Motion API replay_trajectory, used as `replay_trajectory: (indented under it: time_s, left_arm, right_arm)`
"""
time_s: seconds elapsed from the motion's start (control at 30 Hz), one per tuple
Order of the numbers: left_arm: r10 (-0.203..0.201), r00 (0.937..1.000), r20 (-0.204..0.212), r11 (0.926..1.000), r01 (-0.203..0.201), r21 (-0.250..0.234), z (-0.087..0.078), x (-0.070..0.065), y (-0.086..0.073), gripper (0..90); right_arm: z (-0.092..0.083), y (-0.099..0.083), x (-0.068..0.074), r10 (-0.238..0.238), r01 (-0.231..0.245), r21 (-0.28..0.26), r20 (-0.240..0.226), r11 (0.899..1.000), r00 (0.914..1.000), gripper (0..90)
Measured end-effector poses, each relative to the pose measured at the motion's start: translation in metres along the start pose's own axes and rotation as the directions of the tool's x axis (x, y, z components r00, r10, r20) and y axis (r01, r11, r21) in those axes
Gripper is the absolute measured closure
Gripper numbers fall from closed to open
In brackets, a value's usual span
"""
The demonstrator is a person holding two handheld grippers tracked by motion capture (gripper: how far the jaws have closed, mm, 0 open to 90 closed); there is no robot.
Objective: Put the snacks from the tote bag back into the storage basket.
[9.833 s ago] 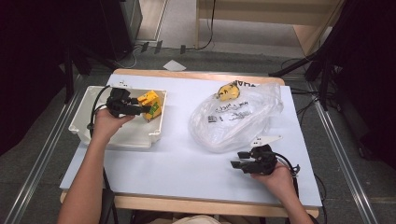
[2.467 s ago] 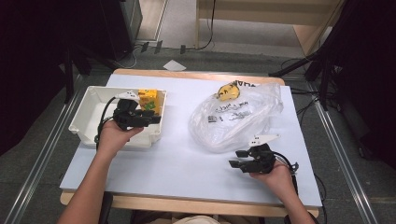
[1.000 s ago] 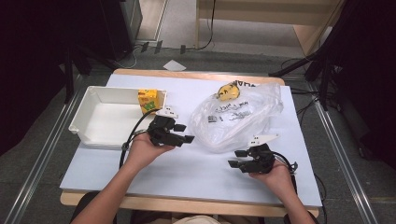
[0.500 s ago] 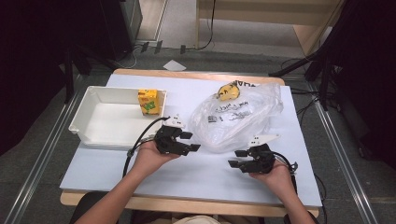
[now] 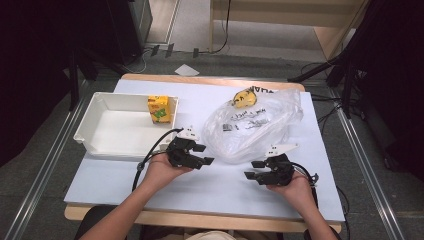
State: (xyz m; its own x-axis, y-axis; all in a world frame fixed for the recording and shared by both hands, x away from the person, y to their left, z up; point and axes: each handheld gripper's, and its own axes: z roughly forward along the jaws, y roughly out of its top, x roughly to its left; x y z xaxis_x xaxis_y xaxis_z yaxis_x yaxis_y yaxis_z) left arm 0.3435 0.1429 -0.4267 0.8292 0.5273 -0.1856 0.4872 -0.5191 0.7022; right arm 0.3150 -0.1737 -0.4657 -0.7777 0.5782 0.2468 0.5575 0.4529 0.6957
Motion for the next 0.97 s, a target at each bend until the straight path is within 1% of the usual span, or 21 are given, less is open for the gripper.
replay_trajectory:
  time_s: [0.03,0.2,0.3,0.33,0.47,0.5,0.7,0.77,0.97]
  left_arm:
    - [0.005,1.0,-0.005,0.9999,-0.005,0.012,0.0001,0.0007,-0.0003,41.3]
    - [0.01,0.9999,-0.005,0.9998,-0.01,0.017,0.0009,0.0015,-0.0014,41.2]
    - [0.006,1.0,-0.005,0.9999,-0.006,0.016,0.0014,0.0017,-0.0018,41.1]
    - [0.01,0.9999,-0.01,0.9997,-0.01,0.024,0.0019,0.0017,-0.0019,41.1]
    - [0.019,0.9998,-0.007,0.9993,-0.019,0.032,0.0035,0.0015,-0.0024,41.0]
    - [0.024,0.9997,-0.006,0.9989,-0.024,0.041,0.0042,0.0015,-0.0026,41.0]
    - [0.028,0.9996,-0.001,0.9982,-0.028,0.053,0.0048,0.0021,-0.0031,40.6]
    - [0.022,0.9998,0.003,0.9981,-0.022,0.058,0.0046,0.0032,-0.0034,40.3]
    - [0.029,0.9996,0.006,0.997,-0.029,0.072,0.0067,0.0032,-0.0042,39.4]
  right_arm:
    - [-0.0002,0.0,-0.0002,-0.003,0.003,0.0,0.0,1.0,1.0,46.6]
    - [0.0,-0.0001,-0.0001,0.001,-0.001,0.002,0.002,1.0,1.0,46.6]
    - [0.0003,-0.0001,0.0,-0.002,0.002,0.002,0.001,1.0,1.0,46.6]
    - [0.0004,-0.0001,0.0,-0.003,0.003,0.002,0.002,1.0,1.0,46.6]
    - [0.0001,-0.0002,0.0001,-0.002,0.002,0.004,0.001,1.0,1.0,46.6]
    - [0.0001,-0.0002,0.0001,-0.003,0.003,0.005,0.0,1.0,1.0,46.6]
    - [0.0006,-0.0001,0.0002,-0.006,0.006,0.009,-0.001,1.0,1.0,46.6]
    - [0.0005,-0.0002,0.0001,-0.006,0.006,0.007,-0.002,1.0,1.0,46.6]
    - [0.0008,-0.0003,-0.0001,-0.005,0.005,0.007,-0.003,1.0,1.0,46.5]
